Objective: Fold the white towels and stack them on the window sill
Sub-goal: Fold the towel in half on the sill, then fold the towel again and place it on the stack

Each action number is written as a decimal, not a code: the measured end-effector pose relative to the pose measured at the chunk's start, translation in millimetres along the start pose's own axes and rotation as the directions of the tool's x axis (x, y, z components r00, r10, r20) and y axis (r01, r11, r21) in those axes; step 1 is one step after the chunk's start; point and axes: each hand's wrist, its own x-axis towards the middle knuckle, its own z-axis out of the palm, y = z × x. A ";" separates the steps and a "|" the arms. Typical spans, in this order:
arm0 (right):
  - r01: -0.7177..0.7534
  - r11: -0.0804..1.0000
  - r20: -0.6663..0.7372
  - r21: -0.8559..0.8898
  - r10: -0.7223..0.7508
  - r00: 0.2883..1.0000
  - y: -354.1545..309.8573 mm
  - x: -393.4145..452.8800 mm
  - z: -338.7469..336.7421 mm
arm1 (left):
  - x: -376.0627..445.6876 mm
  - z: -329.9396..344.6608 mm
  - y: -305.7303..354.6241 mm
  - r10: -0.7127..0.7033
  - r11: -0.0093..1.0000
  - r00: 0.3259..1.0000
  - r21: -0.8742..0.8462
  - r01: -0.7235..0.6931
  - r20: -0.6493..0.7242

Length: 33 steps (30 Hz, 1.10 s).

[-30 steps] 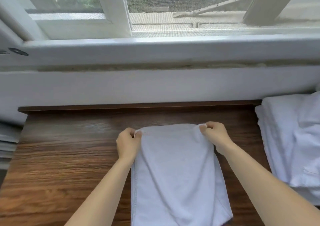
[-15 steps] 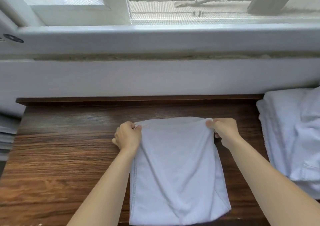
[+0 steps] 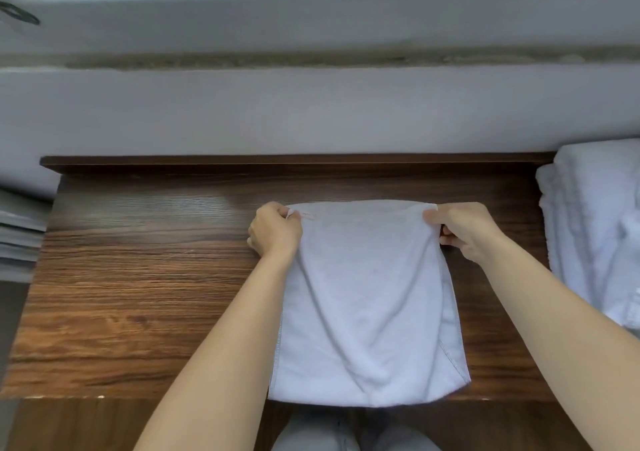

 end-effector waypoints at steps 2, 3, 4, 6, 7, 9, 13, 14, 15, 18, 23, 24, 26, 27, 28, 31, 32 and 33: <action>0.015 1.000 -0.005 -0.007 -0.015 1.000 0.6 1.0 1.5 | 1.2 2.3 -1.3 0.018 0.997 1.000 -0.072 -0.018 -0.004; 0.014 1.000 -0.016 -0.012 -0.014 1.000 1.5 2.4 1.5 | 1.7 2.5 -3.2 0.036 0.993 0.999 -0.113 -0.037 -0.004; 0.004 1.000 -0.027 -0.014 -0.005 1.000 2.3 3.5 1.4 | 1.8 1.6 -4.3 0.052 0.988 0.999 -0.144 -0.051 0.000; -0.013 1.000 -0.046 -0.005 0.012 0.999 4.0 7.3 -0.4 | 1.9 -2.0 -5.4 0.050 0.979 0.999 -0.197 -0.046 0.018; -0.016 1.000 -0.052 0.001 0.016 0.999 4.8 9.3 -1.2 | 2.6 -3.6 -5.6 0.039 0.974 0.999 -0.224 -0.031 0.032; -0.002 1.000 -0.058 0.007 0.002 0.998 6.4 11.8 -2.2 | 5.2 -6.3 -5.3 0.028 0.959 0.997 -0.284 -0.008 0.066; 0.039 0.999 -0.051 0.011 -0.039 0.998 8.4 11.7 -6.5 | 5.6 -16.8 -3.3 0.063 0.906 0.991 -0.423 -0.007 0.119; 0.045 0.999 -0.053 0.011 -0.045 0.998 8.0 11.2 -8.6 | 4.0 -22.5 -3.1 0.082 0.897 0.989 -0.441 -0.020 0.123; 0.058 0.998 -0.051 0.017 -0.057 0.997 7.4 9.6 -11.9 | 3.0 -28.7 -4.0 0.097 0.889 0.987 -0.457 -0.028 0.129; 0.142 0.988 -0.020 0.067 -0.141 0.990 3.4 -5.0 -24.7 | -0.1 -55.4 -8.1 0.129 0.861 0.980 -0.507 -0.035 0.152; 0.415 0.890 0.114 0.189 -0.439 0.891 -14.4 -57.4 -51.0 | -30.8 -111.5 -1.0 0.262 0.750 0.957 -0.650 -0.123 0.121; 0.458 0.855 0.121 0.245 -0.495 0.860 -19.9 -69.1 -56.2 | -39.4 -122.7 1.9 0.314 0.721 0.945 -0.670 -0.176 0.091; 0.526 0.793 0.118 0.306 -0.580 0.806 -31.4 -91.8 -66.2 | -57.0 -145.6 9.4 0.420 0.671 0.907 -0.675 -0.307 0.006; 0.564 0.762 0.121 0.318 -0.622 0.773 -37.5 -102.8 -71.3 | -66.4 -156.8 14.5 0.464 0.645 0.885 -0.670 -0.368 -0.039; 0.604 0.728 0.125 0.326 -0.666 0.735 -43.5 -112.9 -76.6 | -74.6 -167.8 19.6 0.496 0.622 0.865 -0.661 -0.420 -0.083; 0.710 0.639 0.126 0.296 -0.763 0.634 -65.5 -140.2 -91.0 | -95.8 -199.9 36.7 0.559 0.548 0.809 -0.652 -0.524 -0.180; 0.728 0.629 0.136 0.273 -0.775 0.618 -72.9 -147.5 -94.8 | -100.9 -209.2 42.4 0.574 0.516 0.795 -0.669 -0.536 -0.194; 0.740 0.628 0.145 0.239 -0.777 0.612 -79.6 -153.1 -97.6 | -104.5 -216.6 47.6 0.586 0.494 0.785 -0.679 -0.543 -0.201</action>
